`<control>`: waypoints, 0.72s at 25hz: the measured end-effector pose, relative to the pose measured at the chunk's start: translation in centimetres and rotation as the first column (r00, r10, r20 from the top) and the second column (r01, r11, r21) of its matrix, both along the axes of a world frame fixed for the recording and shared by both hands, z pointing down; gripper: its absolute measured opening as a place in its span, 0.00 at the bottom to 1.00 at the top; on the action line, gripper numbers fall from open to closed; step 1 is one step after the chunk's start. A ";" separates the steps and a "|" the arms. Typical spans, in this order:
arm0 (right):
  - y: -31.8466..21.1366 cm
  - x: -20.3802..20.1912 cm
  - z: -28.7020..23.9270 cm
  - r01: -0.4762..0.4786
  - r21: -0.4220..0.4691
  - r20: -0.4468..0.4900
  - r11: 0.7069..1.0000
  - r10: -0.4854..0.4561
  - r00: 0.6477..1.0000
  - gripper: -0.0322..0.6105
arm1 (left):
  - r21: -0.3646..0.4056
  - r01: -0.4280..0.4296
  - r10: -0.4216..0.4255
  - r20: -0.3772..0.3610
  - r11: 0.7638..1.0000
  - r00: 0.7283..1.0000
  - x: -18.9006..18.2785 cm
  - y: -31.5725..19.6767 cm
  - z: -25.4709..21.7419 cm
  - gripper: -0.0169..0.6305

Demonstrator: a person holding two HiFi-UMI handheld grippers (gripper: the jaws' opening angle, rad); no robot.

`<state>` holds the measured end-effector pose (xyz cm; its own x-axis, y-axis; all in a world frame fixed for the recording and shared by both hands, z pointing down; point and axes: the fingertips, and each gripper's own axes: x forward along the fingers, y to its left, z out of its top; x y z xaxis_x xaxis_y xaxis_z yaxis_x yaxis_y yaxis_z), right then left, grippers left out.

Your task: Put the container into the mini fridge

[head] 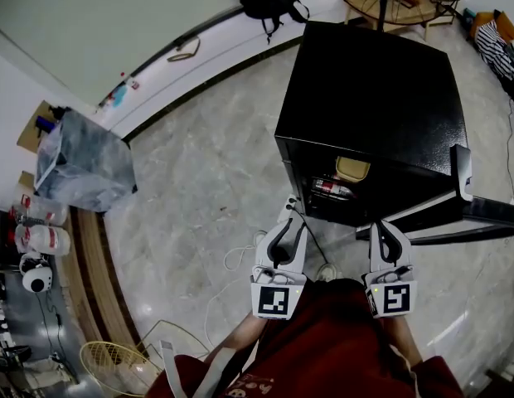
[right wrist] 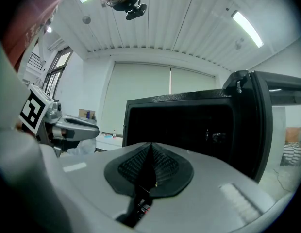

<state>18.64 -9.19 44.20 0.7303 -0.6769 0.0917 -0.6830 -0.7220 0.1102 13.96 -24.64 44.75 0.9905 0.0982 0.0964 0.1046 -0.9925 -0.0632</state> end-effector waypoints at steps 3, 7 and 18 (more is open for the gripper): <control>0.0 0.0 0.2 -0.003 0.000 0.003 1.000 0.003 1.000 0.05 | -0.004 -0.002 0.002 -0.001 1.000 1.000 0.0 0.1 0.1 0.12; 0.0 -0.1 0.3 -0.002 -0.005 0.004 1.000 0.002 1.000 0.05 | -0.007 0.004 -0.004 0.002 1.000 1.000 -0.2 0.1 0.2 0.04; 0.2 -0.3 0.0 -0.011 -0.007 -0.015 1.000 0.011 1.000 0.05 | -0.004 0.001 -0.001 0.012 1.000 1.000 -0.2 0.1 0.4 0.04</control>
